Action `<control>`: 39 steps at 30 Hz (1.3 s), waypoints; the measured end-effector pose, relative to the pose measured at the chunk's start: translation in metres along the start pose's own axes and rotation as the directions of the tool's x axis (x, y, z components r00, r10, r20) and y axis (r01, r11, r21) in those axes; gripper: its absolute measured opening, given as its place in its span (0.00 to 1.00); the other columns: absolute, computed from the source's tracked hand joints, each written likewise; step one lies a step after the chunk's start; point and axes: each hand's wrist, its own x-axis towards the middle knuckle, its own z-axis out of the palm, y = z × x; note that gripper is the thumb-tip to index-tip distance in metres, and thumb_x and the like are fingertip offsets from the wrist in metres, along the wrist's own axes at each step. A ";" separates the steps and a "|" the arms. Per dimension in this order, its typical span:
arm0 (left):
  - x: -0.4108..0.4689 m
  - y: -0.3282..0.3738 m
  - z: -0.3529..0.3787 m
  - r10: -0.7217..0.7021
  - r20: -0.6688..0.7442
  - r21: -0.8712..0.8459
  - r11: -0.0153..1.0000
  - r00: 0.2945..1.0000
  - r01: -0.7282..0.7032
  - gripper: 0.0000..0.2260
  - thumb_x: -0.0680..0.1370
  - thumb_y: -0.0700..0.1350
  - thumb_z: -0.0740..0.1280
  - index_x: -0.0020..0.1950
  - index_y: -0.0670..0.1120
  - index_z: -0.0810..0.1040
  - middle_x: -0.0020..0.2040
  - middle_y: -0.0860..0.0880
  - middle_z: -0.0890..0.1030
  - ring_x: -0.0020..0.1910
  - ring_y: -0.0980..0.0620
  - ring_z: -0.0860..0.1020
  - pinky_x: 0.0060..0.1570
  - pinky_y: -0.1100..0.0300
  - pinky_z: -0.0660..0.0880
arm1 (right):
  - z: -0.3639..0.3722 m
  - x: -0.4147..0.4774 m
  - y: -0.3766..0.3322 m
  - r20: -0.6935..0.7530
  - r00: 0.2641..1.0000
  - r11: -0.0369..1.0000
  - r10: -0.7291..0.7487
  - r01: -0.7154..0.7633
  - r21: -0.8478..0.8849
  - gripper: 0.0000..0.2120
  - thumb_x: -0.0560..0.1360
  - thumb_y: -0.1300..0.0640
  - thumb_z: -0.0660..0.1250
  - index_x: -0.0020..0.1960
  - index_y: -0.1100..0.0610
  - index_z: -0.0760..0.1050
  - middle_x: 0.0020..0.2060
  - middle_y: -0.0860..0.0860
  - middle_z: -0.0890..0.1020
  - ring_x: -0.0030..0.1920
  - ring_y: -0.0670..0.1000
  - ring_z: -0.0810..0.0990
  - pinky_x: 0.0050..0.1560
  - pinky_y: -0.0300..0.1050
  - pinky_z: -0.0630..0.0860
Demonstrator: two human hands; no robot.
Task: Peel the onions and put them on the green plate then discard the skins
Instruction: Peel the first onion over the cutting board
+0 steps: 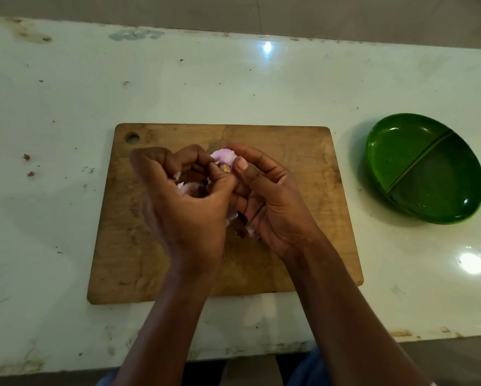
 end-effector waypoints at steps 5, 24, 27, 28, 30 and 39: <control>0.000 0.002 0.001 -0.027 -0.004 -0.067 0.997 1.000 0.027 0.17 0.70 0.40 0.69 0.50 0.41 0.62 0.39 0.39 0.77 0.36 0.50 0.79 0.37 0.60 0.76 | -0.005 0.002 0.003 0.031 0.999 1.000 -0.017 0.018 -0.009 0.14 0.74 0.64 0.64 0.59 0.64 0.76 0.50 0.57 0.84 0.48 0.54 0.84 0.45 0.46 0.82; 0.008 0.006 0.000 0.115 0.105 -0.108 0.989 0.988 -0.104 0.19 0.72 0.39 0.74 0.55 0.33 0.70 0.48 0.54 0.77 0.48 0.57 0.81 0.44 0.70 0.76 | -0.005 0.002 -0.005 -0.033 0.997 0.995 -0.069 0.071 0.070 0.16 0.77 0.65 0.62 0.63 0.69 0.71 0.50 0.59 0.82 0.50 0.55 0.83 0.52 0.49 0.80; 0.011 -0.002 -0.004 0.216 0.159 -0.037 0.976 0.963 -0.213 0.16 0.74 0.42 0.72 0.55 0.35 0.72 0.49 0.60 0.74 0.49 0.58 0.79 0.45 0.72 0.75 | -0.006 0.003 -0.005 -0.050 0.996 0.996 -0.069 0.072 0.059 0.14 0.78 0.66 0.60 0.63 0.68 0.71 0.49 0.57 0.83 0.49 0.54 0.83 0.51 0.47 0.81; 0.011 -0.003 -0.005 0.256 0.180 -0.014 0.966 0.950 -0.258 0.15 0.74 0.42 0.72 0.55 0.37 0.72 0.49 0.58 0.75 0.48 0.58 0.79 0.45 0.73 0.75 | -0.006 0.003 -0.005 -0.057 0.996 0.996 -0.068 0.072 0.062 0.14 0.78 0.66 0.60 0.63 0.68 0.71 0.49 0.57 0.83 0.49 0.54 0.83 0.51 0.47 0.81; 0.010 -0.005 -0.006 0.327 0.207 0.053 0.937 0.922 -0.345 0.13 0.75 0.41 0.71 0.56 0.43 0.70 0.47 0.52 0.79 0.44 0.59 0.79 0.41 0.71 0.75 | -0.005 0.002 -0.005 -0.075 0.995 0.996 -0.064 0.069 0.062 0.15 0.77 0.66 0.60 0.63 0.69 0.71 0.50 0.58 0.83 0.48 0.54 0.84 0.51 0.47 0.81; 0.008 -0.009 -0.007 0.414 0.208 0.219 0.863 0.886 -0.455 0.13 0.75 0.40 0.71 0.54 0.45 0.69 0.43 0.45 0.83 0.40 0.52 0.82 0.38 0.67 0.74 | 0.001 0.000 -0.008 -0.096 0.994 0.998 -0.055 0.053 -0.026 0.17 0.76 0.67 0.63 0.64 0.71 0.70 0.50 0.60 0.82 0.49 0.56 0.83 0.52 0.50 0.81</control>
